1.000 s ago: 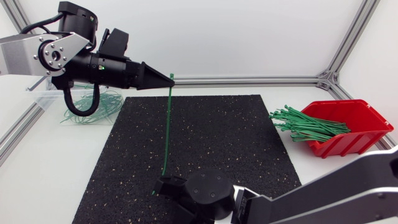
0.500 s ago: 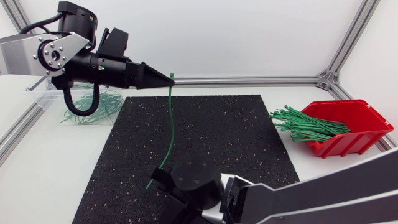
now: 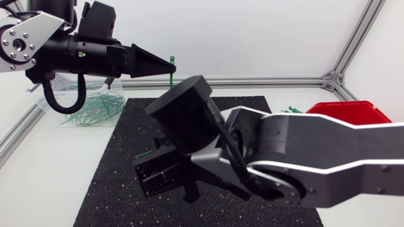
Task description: Take a green cable tie from the red box, thread the tail through the head to close it, then place it in the transparent bin on the left.
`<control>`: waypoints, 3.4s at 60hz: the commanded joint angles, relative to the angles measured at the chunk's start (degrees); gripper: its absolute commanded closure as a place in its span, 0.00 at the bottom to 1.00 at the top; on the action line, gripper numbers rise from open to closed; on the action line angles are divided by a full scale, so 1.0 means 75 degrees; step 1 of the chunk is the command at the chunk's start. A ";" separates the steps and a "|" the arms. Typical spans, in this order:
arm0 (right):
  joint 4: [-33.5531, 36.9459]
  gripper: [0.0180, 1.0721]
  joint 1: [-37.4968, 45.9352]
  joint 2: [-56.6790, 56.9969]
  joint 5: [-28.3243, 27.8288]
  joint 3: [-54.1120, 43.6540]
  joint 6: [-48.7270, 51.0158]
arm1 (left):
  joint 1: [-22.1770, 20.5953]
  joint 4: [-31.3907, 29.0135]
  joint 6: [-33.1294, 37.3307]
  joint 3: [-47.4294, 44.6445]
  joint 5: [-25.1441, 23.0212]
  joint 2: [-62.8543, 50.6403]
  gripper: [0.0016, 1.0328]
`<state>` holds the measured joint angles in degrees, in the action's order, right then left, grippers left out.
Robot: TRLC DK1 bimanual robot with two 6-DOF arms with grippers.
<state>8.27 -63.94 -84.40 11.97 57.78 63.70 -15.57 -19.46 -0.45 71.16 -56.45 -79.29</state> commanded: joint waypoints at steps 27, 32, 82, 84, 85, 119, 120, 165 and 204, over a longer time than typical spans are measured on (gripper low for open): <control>0.2659 0.95 0.0522 0.0648 -0.0986 0.0839 -0.3431 | -0.0467 0.0029 -0.0514 -0.0640 -0.0068 0.0716 0.97; 0.2659 0.95 0.0522 0.0765 -0.1291 0.0687 -0.3560 | -0.0455 0.0029 -0.0514 -0.0663 -0.0079 0.0728 0.97; 0.5471 0.95 0.2889 0.0414 -0.7314 0.2210 -0.5154 | -0.0666 0.0158 -0.0550 -0.0980 -0.0079 0.0950 0.97; 0.5612 0.95 0.3018 0.0414 -0.7560 0.2292 -0.5142 | -0.0689 0.0216 -0.0632 -0.1015 -0.0091 0.0974 0.97; 0.5682 0.95 0.3088 0.0390 -0.7607 0.2339 -0.5142 | -0.0701 0.0240 -0.0667 -0.1038 -0.0079 0.0986 0.97; 0.6444 0.95 0.3557 0.0121 -0.7982 0.3124 -0.6091 | -0.0970 0.1013 -0.1311 -0.1331 -0.0150 0.1173 0.97; 0.6432 0.95 0.3557 0.0167 -0.7818 0.3148 -0.6244 | -0.0982 0.1013 -0.1311 -0.1331 -0.0150 0.1161 0.97; 0.6092 0.95 0.2467 0.1269 -0.5510 0.3605 -0.9443 | -0.1052 0.1845 -0.1815 -0.1940 -0.0454 0.1618 0.97; 0.5518 0.95 0.2502 0.1515 -0.5896 0.3769 -1.1330 | -0.1006 0.2935 -0.2975 -0.2304 -0.0689 0.1993 0.97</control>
<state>52.88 -45.23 -74.63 -32.29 88.25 -14.22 -23.05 1.61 -21.08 55.07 -60.66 -65.49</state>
